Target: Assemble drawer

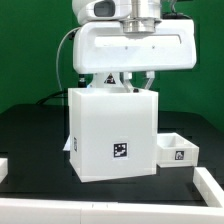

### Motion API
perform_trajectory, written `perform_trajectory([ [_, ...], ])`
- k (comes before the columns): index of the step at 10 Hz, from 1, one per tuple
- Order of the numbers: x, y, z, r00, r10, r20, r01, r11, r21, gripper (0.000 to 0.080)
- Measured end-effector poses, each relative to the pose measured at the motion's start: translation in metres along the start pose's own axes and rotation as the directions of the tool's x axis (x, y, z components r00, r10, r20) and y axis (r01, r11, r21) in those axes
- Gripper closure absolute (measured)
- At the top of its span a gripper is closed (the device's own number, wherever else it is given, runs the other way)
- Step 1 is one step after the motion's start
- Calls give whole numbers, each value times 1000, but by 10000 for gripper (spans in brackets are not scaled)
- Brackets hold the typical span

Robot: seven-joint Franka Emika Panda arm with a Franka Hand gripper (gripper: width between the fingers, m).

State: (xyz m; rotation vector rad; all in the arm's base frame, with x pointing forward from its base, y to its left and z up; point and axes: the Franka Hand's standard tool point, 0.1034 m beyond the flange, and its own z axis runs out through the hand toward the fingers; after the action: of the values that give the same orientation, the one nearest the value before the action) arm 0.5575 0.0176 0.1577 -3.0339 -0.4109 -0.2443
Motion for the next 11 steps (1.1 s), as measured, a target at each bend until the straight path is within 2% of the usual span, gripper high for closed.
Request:
perform_trajectory([
  [2,-5,-5,9,984,-179,4,179,984,2,765],
  [3,-8,-15,18,970,-242,17,242,970,13,765],
  [4,-5,-32,22,964,-264,8,264,964,-18,765],
  [5,-7,-50,28,949,-314,-3,313,948,-59,765],
  [6,-11,-47,29,951,-310,12,310,950,-49,765],
  [7,-8,-51,30,962,-271,-3,270,960,-80,765],
  [8,-8,-65,33,957,-289,-10,287,952,-104,765],
  [11,-12,-63,35,941,-339,7,338,936,-100,765],
])
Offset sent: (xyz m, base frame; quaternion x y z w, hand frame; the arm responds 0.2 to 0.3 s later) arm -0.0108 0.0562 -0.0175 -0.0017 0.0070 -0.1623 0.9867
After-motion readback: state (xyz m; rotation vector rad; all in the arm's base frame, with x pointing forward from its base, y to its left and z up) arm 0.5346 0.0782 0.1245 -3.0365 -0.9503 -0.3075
